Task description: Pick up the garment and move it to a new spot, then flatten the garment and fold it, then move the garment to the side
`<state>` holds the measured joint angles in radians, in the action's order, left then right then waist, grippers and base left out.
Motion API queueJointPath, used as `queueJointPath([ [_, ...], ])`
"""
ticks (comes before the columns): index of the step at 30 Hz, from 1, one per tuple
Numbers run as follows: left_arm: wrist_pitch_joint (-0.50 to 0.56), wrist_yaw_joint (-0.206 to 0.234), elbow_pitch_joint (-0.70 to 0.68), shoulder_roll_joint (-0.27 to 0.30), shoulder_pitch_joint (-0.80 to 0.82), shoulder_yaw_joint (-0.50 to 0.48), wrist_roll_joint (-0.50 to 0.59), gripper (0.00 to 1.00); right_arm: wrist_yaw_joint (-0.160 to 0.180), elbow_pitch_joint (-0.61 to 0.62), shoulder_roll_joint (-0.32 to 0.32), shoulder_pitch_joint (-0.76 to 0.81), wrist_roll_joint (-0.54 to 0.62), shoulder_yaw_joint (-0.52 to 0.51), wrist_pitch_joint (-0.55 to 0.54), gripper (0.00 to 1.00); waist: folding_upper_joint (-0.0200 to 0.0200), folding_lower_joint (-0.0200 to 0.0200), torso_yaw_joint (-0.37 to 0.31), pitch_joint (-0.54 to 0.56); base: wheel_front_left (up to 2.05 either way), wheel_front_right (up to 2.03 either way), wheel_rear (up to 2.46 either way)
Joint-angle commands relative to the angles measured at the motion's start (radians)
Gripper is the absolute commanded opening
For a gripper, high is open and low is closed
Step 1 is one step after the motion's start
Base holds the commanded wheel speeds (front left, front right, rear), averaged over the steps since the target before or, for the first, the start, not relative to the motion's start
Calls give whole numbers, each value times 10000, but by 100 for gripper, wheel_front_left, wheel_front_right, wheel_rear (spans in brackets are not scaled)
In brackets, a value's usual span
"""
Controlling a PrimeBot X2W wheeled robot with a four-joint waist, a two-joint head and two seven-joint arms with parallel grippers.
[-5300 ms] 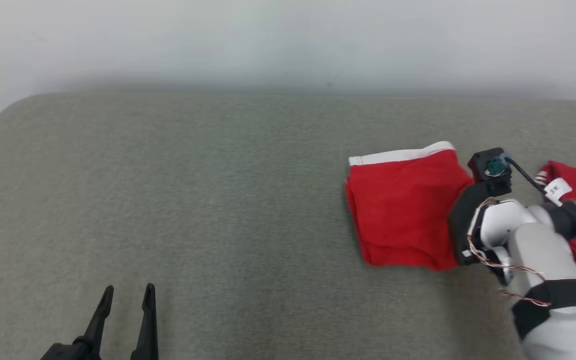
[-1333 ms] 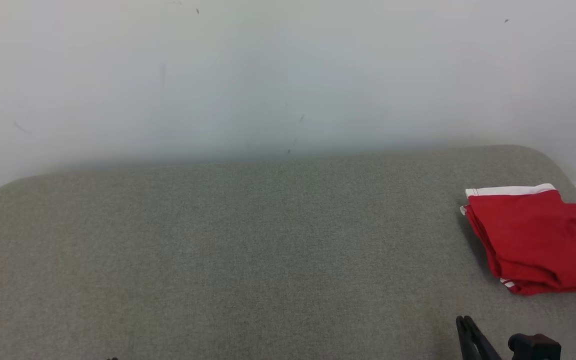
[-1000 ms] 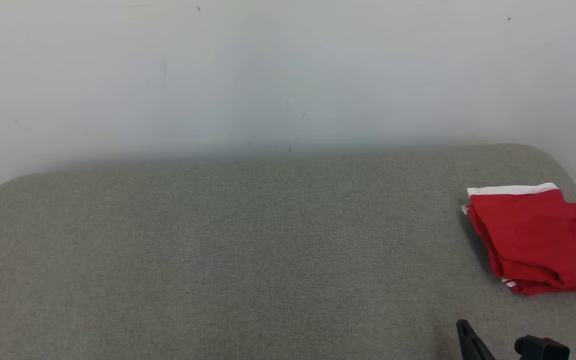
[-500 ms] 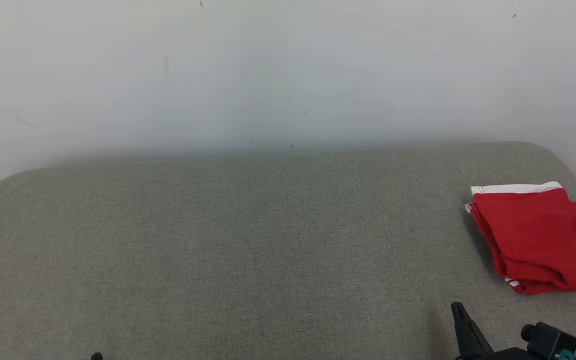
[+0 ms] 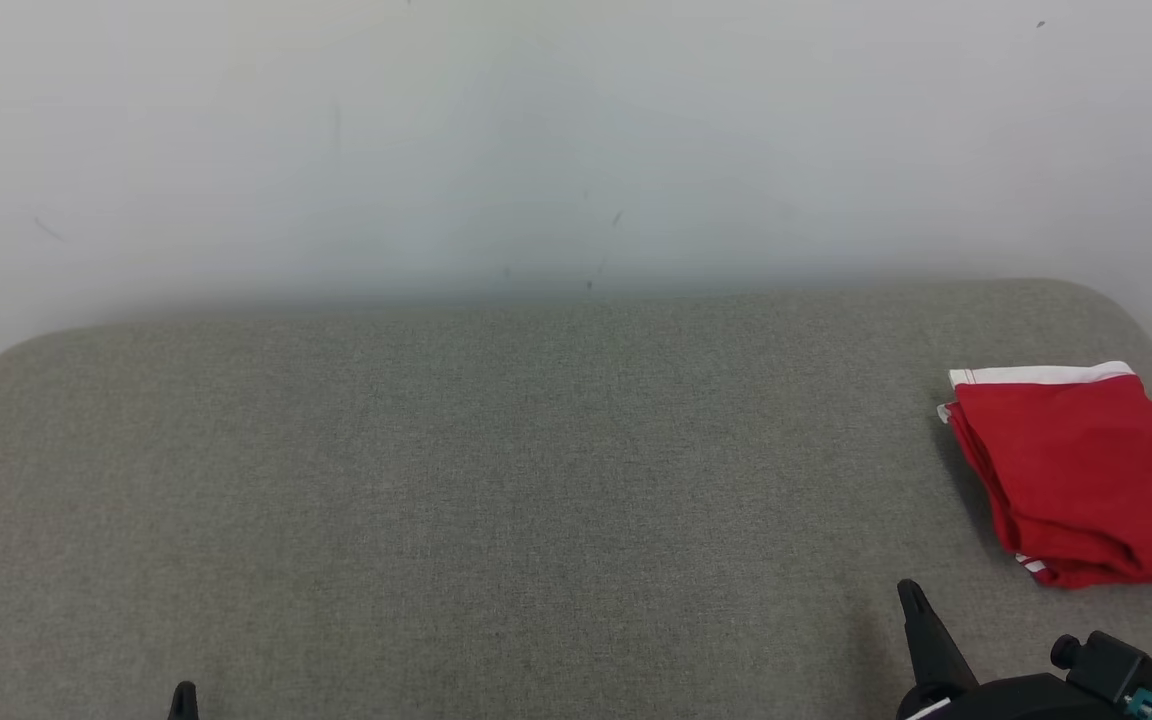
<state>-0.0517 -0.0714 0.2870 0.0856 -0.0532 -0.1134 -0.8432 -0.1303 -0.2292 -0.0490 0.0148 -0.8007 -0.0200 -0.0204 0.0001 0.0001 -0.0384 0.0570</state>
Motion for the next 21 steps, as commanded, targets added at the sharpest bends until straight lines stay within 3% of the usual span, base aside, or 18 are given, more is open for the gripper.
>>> queueJointPath([
  [1,62,-51,-140,7,319,-101,-274,0,-2,83,-12,-277,-296,22,42,0,-1,-1,6,-8,0,0,0],
  [21,867,-226,-202,-101,759,-536,-2500,0,-4,-166,-14,-777,-2737,173,46,0,-1,-1,94,-148,0,0,0],
])
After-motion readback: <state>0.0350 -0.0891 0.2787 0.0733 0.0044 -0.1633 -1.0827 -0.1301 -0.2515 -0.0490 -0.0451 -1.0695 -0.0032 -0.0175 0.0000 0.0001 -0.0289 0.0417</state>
